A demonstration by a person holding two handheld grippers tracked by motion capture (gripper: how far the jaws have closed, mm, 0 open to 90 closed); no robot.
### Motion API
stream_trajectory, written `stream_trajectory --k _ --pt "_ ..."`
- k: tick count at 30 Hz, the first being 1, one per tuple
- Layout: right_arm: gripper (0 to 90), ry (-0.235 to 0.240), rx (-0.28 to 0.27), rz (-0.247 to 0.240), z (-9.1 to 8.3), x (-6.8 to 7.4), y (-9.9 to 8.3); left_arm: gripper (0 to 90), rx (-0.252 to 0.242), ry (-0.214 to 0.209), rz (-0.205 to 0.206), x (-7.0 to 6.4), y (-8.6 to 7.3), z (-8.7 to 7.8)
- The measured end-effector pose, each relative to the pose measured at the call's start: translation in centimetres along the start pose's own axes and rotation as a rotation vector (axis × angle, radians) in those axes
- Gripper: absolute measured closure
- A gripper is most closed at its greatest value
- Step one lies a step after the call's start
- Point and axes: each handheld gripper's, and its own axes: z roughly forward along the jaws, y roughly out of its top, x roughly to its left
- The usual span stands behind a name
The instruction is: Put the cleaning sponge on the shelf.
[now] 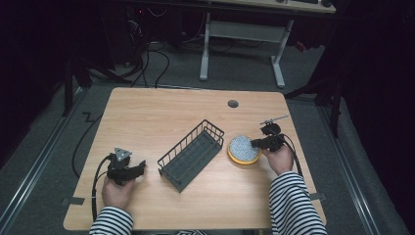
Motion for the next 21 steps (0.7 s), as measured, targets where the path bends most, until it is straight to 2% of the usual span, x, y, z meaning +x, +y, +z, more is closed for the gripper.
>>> stream_trajectory --k 5,12,16,21 --pt "82.6 0.013 -0.034 -0.02 -1.8 0.0 -0.2 31.8 0.001 -0.001 0.001 0.0 0.0 0.0" --pt "82.8 0.011 -0.059 -0.04 -3.2 0.0 -0.3 31.8 -0.001 0.0 -0.001 0.0 0.0 0.0" --pt "82.7 0.045 -0.094 -0.049 -4.3 -0.1 -0.5 31.8 0.001 0.0 0.001 0.0 0.0 0.0" --pt "82.8 0.058 -0.118 -0.055 -5.3 0.0 -0.6 31.8 0.0 0.0 0.0 0.0 0.0 0.0"
